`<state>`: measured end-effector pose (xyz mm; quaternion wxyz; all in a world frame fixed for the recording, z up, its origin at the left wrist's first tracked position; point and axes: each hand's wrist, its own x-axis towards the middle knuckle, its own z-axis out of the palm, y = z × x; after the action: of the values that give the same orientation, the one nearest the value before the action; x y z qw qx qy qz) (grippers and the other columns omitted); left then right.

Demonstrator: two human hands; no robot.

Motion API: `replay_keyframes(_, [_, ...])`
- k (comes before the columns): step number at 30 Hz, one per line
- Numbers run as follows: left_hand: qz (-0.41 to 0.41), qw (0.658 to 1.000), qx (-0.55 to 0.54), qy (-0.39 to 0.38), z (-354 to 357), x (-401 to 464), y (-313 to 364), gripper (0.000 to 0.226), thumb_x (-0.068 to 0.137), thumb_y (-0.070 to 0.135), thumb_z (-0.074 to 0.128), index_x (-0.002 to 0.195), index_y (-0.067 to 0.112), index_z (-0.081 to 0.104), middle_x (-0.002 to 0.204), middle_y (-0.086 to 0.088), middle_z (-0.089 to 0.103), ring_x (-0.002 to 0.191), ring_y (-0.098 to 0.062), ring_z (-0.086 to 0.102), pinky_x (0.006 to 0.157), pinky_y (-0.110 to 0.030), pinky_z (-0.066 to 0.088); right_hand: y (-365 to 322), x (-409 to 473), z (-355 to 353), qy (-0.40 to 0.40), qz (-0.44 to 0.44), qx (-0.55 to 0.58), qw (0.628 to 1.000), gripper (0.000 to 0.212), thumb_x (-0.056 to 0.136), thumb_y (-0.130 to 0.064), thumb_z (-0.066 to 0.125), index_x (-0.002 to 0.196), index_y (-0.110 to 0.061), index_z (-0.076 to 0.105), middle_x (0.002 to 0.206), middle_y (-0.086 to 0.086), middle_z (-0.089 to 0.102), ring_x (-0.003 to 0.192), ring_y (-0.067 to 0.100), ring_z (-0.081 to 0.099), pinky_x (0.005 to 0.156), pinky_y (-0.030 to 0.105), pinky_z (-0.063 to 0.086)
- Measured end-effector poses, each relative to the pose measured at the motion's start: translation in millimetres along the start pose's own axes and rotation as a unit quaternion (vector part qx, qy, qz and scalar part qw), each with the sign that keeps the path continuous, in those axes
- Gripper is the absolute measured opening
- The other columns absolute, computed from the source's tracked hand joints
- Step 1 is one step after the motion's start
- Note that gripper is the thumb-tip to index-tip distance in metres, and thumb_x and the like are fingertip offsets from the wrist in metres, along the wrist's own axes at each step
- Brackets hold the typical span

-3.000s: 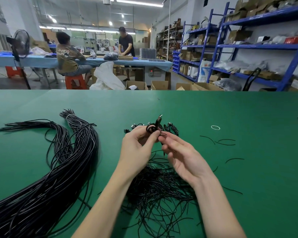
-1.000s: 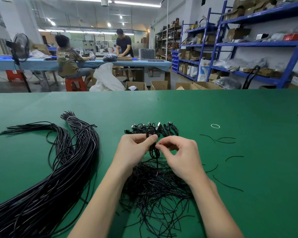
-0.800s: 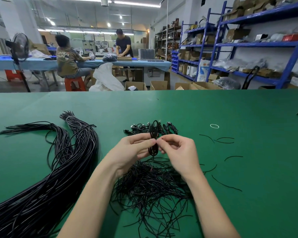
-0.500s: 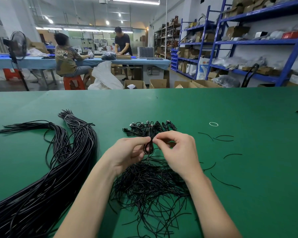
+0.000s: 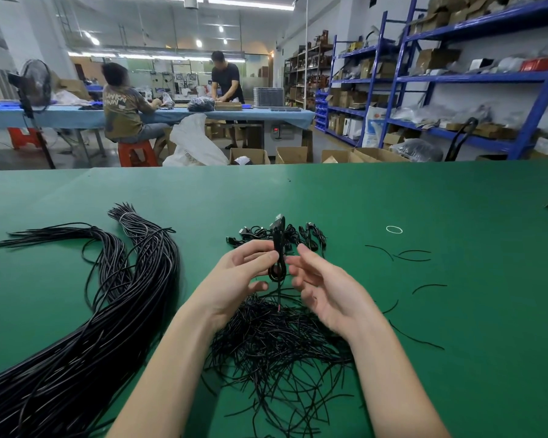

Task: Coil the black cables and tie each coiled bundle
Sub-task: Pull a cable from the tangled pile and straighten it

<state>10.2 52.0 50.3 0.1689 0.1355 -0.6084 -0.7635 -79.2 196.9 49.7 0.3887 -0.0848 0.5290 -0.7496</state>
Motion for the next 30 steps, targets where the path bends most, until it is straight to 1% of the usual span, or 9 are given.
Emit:
replay_keyframes(2, [0.008, 1.0, 0.013, -0.008, -0.7, 0.0, 0.5, 0.009, 0.088, 0.02, 0.072, 0.095, 0.026, 0.074, 0.098, 0.003, 0.071, 0.089, -0.009, 0.059, 0.064, -0.021, 0.05, -1.8, 0.2, -0.6, -0.01, 0.009, 0.01, 1.0, 0.03, 0.066, -0.034, 0.084, 0.083, -0.009, 0.081, 0.076, -0.001, 0.071, 0.056, 0.005, 0.061, 0.042, 0.012, 0.045])
replay_keyframes(5, [0.023, 0.999, 0.041, -0.012, -1.4, 0.3, -0.5, 0.013, 0.089, 0.018, 0.072, 0.101, 0.021, 0.073, 0.101, 0.003, 0.073, 0.09, -0.004, 0.061, 0.067, -0.022, 0.05, -3.7, 1.3, -2.3, -0.015, 0.028, 0.022, 0.999, 0.018, 0.061, -0.03, 0.087, 0.069, -0.015, 0.082, 0.077, -0.001, 0.074, 0.054, 0.004, 0.061, 0.041, 0.011, 0.043])
replay_keyframes(8, [0.039, 0.998, 0.051, -0.012, -0.8, 0.1, -1.2, 0.024, 0.085, 0.021, 0.074, 0.108, 0.015, 0.072, 0.114, -0.005, 0.073, 0.099, -0.007, 0.063, 0.071, -0.024, 0.05, -3.0, 1.6, -2.3, -0.035, 0.045, 0.053, 0.997, 0.02, 0.06, -0.027, 0.087, 0.074, -0.013, 0.083, 0.08, 0.0, 0.076, 0.054, 0.004, 0.063, 0.04, 0.011, 0.044])
replay_keyframes(11, [0.049, 0.997, 0.051, -0.022, -2.2, -0.7, 0.1, 0.04, 0.076, 0.029, 0.077, 0.112, 0.012, 0.072, 0.118, -0.009, 0.072, 0.103, -0.01, 0.064, 0.074, -0.024, 0.051, 1.5, -0.1, -1.2, -0.057, 0.074, 0.107, 0.99, 0.021, 0.061, -0.022, 0.089, 0.079, -0.01, 0.083, 0.083, 0.001, 0.075, 0.055, 0.005, 0.065, 0.04, 0.01, 0.046])
replay_keyframes(15, [0.05, 0.998, 0.03, -0.032, -4.4, -2.0, -1.7, 0.031, 0.069, 0.031, 0.08, 0.099, 0.02, 0.08, 0.108, -0.007, 0.076, 0.1, -0.013, 0.068, 0.08, -0.022, 0.053, 4.8, -0.3, -0.7, -0.059, 0.075, 0.107, 0.99, 0.019, 0.059, -0.013, 0.088, 0.076, -0.008, 0.081, 0.082, 0.004, 0.074, 0.056, 0.007, 0.065, 0.04, 0.012, 0.047])
replay_keyframes(18, [0.041, 0.998, 0.018, -0.038, -4.5, -1.6, -2.6, 0.038, 0.066, 0.031, 0.082, 0.1, 0.016, 0.079, 0.108, -0.01, 0.076, 0.102, -0.016, 0.07, 0.082, -0.023, 0.054, 3.7, -0.5, -1.7, -0.051, 0.063, 0.095, 0.992, 0.014, 0.062, -0.009, 0.085, 0.076, -0.009, 0.081, 0.08, 0.005, 0.074, 0.056, 0.008, 0.066, 0.041, 0.012, 0.049])
replay_keyframes(20, [0.031, 0.999, 0.02, -0.04, -3.7, -2.1, -1.8, 0.036, 0.065, 0.03, 0.081, 0.098, 0.017, 0.08, 0.107, -0.008, 0.076, 0.099, -0.013, 0.07, 0.079, -0.023, 0.054, 3.2, -1.6, -1.4, -0.046, 0.056, 0.079, 0.994, 0.015, 0.062, -0.009, 0.084, 0.077, -0.01, 0.08, 0.079, 0.004, 0.074, 0.056, 0.008, 0.066, 0.042, 0.012, 0.049])
replay_keyframes(24, [0.009, 0.999, 0.016, -0.043, -4.7, -3.6, 0.8, 0.033, 0.068, 0.025, 0.079, 0.099, 0.013, 0.078, 0.102, -0.005, 0.077, 0.09, -0.008, 0.068, 0.071, -0.021, 0.054, -0.3, -3.7, -1.2, -0.047, 0.028, 0.005, 0.998, 0.009, 0.06, -0.015, 0.085, 0.066, -0.02, 0.083, 0.077, -0.002, 0.075, 0.055, 0.004, 0.065, 0.046, 0.011, 0.049])
replay_keyframes(30, [0.013, 0.997, 0.044, -0.064, -8.1, -6.6, 0.6, 0.031, 0.067, 0.029, 0.081, 0.096, 0.018, 0.081, 0.105, -0.004, 0.077, 0.09, -0.005, 0.066, 0.073, -0.022, 0.05, 3.5, -3.5, -5.5, -0.057, 0.064, 0.043, 0.995, 0.014, 0.057, -0.01, 0.086, 0.07, -0.014, 0.083, 0.078, 0.002, 0.075, 0.057, 0.008, 0.067, 0.049, 0.015, 0.054])
